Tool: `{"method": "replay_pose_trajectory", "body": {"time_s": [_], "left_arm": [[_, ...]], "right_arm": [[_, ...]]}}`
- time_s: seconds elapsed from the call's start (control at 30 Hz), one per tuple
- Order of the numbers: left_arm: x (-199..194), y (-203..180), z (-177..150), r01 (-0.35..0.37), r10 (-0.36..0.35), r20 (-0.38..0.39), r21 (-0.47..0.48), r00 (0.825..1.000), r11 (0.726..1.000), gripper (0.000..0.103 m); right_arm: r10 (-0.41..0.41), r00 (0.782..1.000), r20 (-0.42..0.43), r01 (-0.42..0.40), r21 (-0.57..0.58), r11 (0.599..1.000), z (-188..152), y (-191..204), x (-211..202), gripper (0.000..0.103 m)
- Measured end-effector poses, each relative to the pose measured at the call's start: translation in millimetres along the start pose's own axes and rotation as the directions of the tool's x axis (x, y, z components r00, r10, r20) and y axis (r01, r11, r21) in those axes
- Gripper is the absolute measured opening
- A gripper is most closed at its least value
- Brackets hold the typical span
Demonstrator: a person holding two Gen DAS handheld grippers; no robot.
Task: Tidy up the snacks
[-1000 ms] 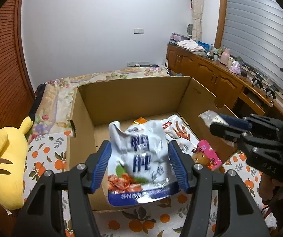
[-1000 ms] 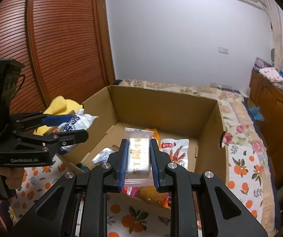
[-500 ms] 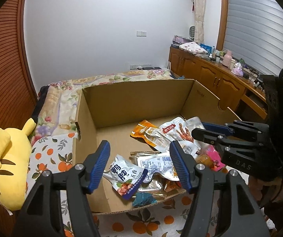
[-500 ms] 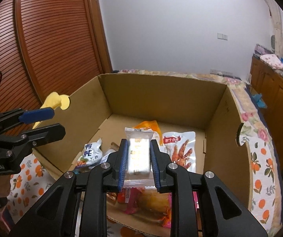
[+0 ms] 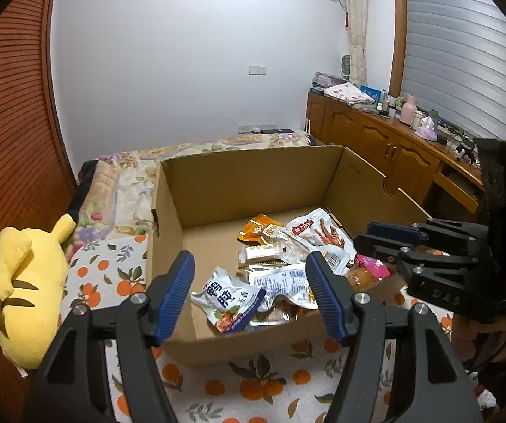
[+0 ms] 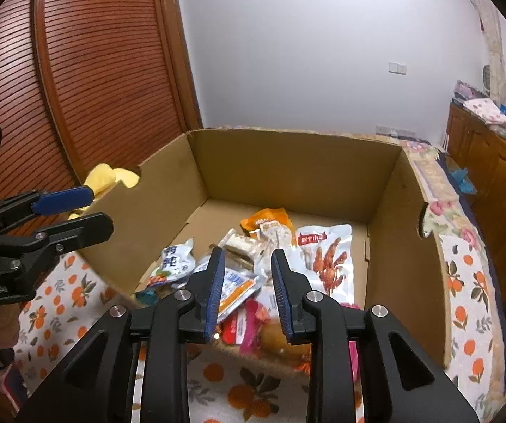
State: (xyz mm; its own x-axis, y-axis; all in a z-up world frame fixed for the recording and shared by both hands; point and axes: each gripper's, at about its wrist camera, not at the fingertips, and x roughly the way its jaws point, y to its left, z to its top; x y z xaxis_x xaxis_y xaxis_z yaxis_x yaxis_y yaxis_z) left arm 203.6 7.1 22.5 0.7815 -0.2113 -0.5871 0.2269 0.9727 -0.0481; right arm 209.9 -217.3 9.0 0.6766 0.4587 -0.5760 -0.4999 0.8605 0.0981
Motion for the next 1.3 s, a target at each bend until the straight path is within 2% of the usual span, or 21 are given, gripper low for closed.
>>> {"method": "replay_pose_trajectory", "body": {"time_s": [0.17, 0.27, 0.4, 0.57, 0.67, 0.77, 1.03, 1.3], "left_arm": [[-19.5, -9.1, -2.7, 0.014, -0.014, 0.009, 0.005, 1.000, 1.000, 0.069], [-33.8, -15.4, 3.2, 0.020, -0.020, 0.033, 0.013, 0.999, 1.000, 0.075], [-56.4, -24.7, 12.5, 0.017, -0.019, 0.064, 0.032, 0.998, 0.999, 0.076], [-82.1, -35.4, 19.2, -0.002, -0.004, 0.111, 0.057, 0.994, 0.998, 0.084], [-92.2, -40.7, 20.7, 0.005, -0.013, 0.118, 0.067, 0.993, 0.998, 0.093], [-102.2, -45.6, 20.9, -0.009, -0.001, 0.133, 0.075, 0.991, 0.997, 0.097], [-127.4, -54.8, 15.4, -0.069, 0.055, 0.182, 0.071, 0.982, 0.995, 0.100], [-144.0, -59.7, -7.6, -0.109, 0.101, 0.227, 0.023, 0.969, 0.994, 0.100]], "right_arm": [[-0.011, 1.000, 0.029, 0.011, -0.007, 1.000, 3.5, 4.4, -24.3, 0.033], [-0.029, 0.998, 0.052, 0.030, -0.006, 1.000, 8.7, 5.5, -40.1, 0.039], [-0.063, 0.994, 0.086, 0.064, -0.011, 0.998, 13.1, 7.3, -61.3, 0.044], [-0.095, 0.989, 0.116, 0.097, -0.007, 0.995, 9.9, 8.6, -81.4, 0.063], [-0.106, 0.987, 0.125, 0.107, -0.008, 0.994, 6.9, 9.8, -89.0, 0.070], [-0.122, 0.983, 0.136, 0.124, -0.006, 0.992, 3.1, 11.3, -95.7, 0.075], [-0.145, 0.975, 0.165, 0.144, 0.020, 0.989, -4.4, 12.2, -116.0, 0.079], [-0.241, 0.949, 0.204, 0.238, 0.038, 0.970, -22.3, 24.5, -138.0, 0.082]]}}
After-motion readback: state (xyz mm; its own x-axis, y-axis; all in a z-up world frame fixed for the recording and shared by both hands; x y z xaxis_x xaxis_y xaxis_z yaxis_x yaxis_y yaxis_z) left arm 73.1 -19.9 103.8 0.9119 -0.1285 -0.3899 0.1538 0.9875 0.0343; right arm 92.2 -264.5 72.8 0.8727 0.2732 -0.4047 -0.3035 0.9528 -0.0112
